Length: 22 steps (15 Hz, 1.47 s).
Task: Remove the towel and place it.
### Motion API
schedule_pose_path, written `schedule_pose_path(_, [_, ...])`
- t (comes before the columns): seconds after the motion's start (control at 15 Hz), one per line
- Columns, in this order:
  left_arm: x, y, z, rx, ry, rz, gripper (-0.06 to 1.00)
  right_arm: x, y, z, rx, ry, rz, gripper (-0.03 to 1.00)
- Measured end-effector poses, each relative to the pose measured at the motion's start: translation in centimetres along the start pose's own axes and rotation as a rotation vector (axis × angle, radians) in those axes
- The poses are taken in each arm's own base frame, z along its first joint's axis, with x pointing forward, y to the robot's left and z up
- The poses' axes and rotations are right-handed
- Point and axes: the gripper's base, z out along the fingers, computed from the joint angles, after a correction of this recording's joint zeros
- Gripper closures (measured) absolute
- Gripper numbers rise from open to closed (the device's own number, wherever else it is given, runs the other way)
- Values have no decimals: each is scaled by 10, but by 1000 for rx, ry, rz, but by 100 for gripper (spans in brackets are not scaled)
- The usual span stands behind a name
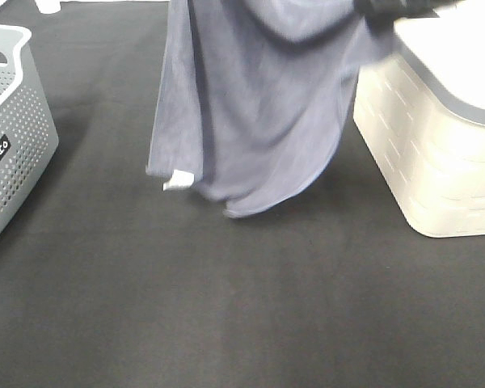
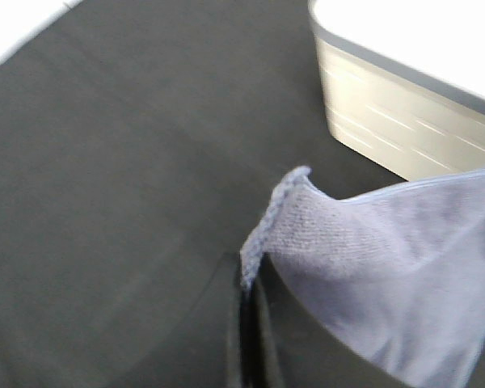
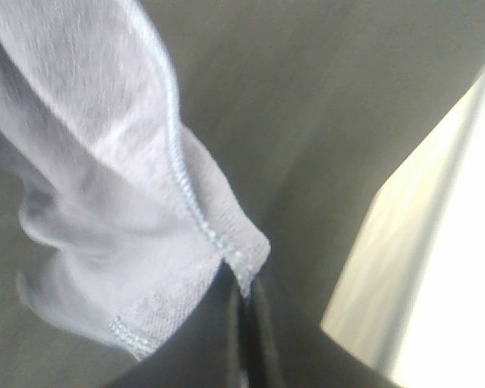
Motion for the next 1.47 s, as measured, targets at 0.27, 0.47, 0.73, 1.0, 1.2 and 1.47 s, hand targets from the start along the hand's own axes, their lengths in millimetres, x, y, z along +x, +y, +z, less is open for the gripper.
schedule_pose_path(0.27, [-6, 6, 16, -79, -107, -4, 94, -32, -14, 7, 61, -76, -67, 96])
schedule_pose_path(0.47, [-4, 13, 27, -162, -124, -1, 94, -47, -20, 20, 82, -103, -103, 96])
schedule_pose_path(0.73, [4, 22, 53, -293, -140, -26, 94, -65, -28, 44, 127, -165, -229, 96])
schedule_pose_path(1.0, [19, 41, 87, -363, -203, -125, 94, -82, -35, 72, 182, -266, -278, 96])
schedule_pose_path(1.2, [32, 68, 104, -376, -292, -221, 94, -98, -41, 85, 250, -399, -297, 96])
schedule_pose_path(1.47, [44, 77, 123, -369, -334, -218, 94, -95, -42, 116, 269, -433, -311, 96])
